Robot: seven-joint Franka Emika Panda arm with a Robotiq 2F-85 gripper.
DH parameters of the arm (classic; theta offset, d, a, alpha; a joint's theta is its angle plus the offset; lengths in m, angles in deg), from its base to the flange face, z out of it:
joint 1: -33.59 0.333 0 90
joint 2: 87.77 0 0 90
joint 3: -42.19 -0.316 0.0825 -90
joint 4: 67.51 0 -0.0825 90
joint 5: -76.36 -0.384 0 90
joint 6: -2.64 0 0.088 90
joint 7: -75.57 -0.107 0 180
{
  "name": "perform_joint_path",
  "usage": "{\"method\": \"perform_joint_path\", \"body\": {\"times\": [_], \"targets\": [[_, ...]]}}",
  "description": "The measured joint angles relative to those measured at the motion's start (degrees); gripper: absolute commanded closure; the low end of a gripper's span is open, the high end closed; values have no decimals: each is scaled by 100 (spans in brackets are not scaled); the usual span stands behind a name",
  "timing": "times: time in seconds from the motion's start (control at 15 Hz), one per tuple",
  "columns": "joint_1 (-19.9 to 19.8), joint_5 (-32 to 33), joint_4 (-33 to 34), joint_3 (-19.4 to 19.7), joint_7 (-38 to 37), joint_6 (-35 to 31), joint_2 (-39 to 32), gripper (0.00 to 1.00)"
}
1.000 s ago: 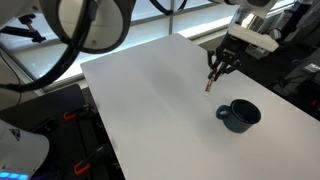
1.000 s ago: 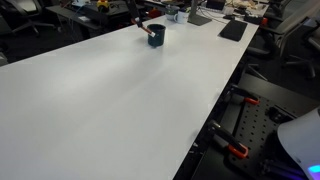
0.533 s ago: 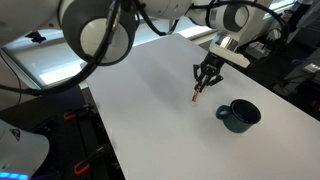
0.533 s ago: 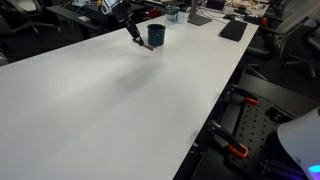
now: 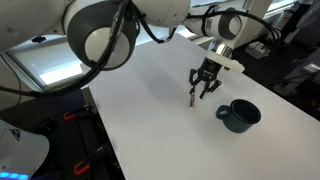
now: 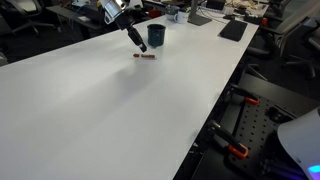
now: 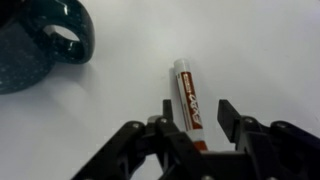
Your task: Remove the marker from the mug
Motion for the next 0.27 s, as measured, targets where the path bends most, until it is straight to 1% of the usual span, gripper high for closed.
{"method": "perform_joint_path", "body": {"times": [0.13,0.2,0.27], "targets": [[0,49,0,2,5,1,-1,26],[0,54,0,4,7,1,-1,24],[0,55,0,4,8,1,-1,24]]}}
